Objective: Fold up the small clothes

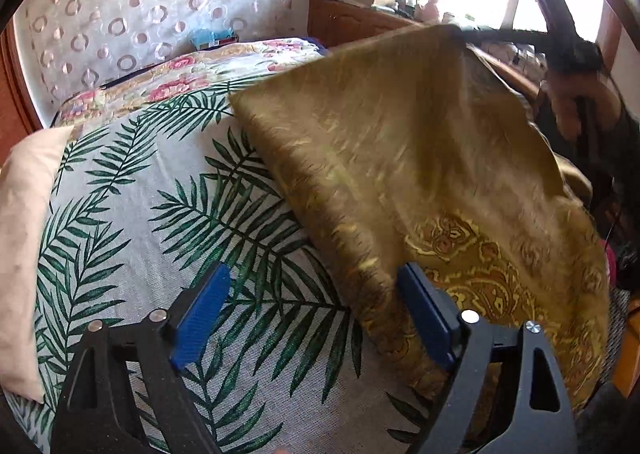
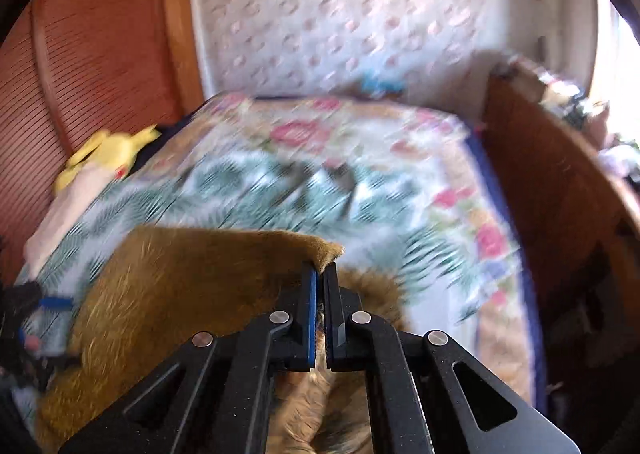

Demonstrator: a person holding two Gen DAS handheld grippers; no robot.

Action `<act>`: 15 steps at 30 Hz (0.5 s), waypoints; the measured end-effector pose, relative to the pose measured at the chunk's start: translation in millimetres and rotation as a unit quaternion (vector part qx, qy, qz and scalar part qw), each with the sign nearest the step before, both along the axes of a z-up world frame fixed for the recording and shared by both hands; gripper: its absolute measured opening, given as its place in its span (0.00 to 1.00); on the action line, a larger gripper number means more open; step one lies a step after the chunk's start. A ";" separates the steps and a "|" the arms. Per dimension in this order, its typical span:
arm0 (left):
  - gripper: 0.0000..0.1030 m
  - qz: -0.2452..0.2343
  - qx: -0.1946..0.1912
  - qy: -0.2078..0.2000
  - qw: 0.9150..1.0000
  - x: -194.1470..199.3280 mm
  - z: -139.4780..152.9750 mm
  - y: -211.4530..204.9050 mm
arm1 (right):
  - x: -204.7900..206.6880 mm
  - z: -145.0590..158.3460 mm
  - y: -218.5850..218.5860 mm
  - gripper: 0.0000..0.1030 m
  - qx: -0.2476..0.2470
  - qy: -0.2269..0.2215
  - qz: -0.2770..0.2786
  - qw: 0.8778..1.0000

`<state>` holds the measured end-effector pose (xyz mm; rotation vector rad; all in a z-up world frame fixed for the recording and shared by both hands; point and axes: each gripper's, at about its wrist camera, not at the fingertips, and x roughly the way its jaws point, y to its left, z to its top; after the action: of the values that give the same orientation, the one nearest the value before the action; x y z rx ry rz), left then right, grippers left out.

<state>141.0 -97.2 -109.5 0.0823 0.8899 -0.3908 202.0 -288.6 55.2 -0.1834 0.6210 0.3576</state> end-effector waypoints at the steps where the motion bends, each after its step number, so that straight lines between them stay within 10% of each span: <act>1: 0.86 0.000 0.002 0.000 1.000 -0.1 -0.3 -1.0 | 1.9 3.4 -2.4 0.02 -0.005 -0.010 -0.015 1.000; 5: 1.00 -0.007 0.006 0.008 1.000 0.5 -2.2 -4.3 | 14.6 -13.7 5.4 0.02 -0.057 -0.007 -0.046 0.997; 15: 1.00 -0.012 0.019 0.007 1.000 -6.0 -0.9 -13.0 | 32.2 -37.8 9.6 0.07 -0.072 0.052 -0.047 0.995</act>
<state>135.0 -110.2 -110.4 0.1257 0.9104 -0.3974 234.2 -279.0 17.5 -0.2742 0.7560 0.2313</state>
